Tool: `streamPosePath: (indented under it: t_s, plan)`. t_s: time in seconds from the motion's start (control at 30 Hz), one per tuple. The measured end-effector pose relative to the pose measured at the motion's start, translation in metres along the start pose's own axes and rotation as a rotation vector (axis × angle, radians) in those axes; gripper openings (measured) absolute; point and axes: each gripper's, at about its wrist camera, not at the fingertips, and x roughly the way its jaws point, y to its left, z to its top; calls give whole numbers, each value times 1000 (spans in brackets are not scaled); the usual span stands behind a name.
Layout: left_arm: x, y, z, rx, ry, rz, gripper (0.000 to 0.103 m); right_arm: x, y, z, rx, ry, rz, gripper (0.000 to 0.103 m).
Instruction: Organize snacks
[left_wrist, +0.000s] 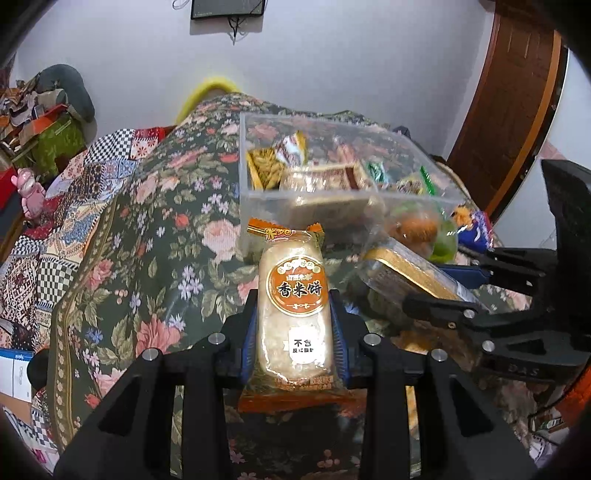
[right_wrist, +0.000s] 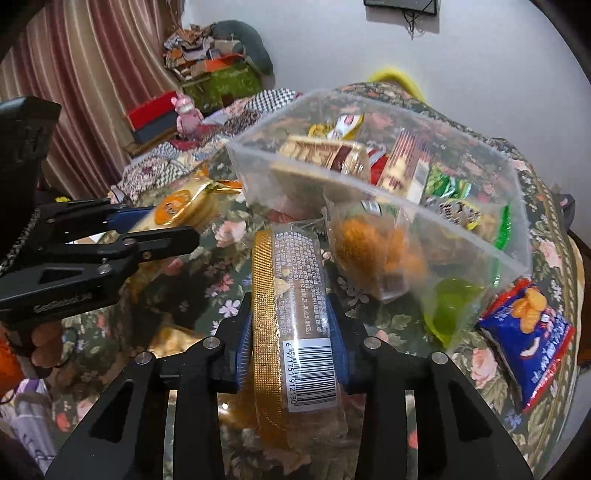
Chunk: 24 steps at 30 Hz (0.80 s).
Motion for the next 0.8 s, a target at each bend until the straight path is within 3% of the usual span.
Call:
streamPosePath:
  t_s: [0.33,0.8]
  plan:
    - [-17,-10,29,5,-72,-19,34,-48,-15,18,48,-130,-33,33]
    - [-5,-15,87,9,-125,-33,34,-56,-61,56,151,-214,-144,33]
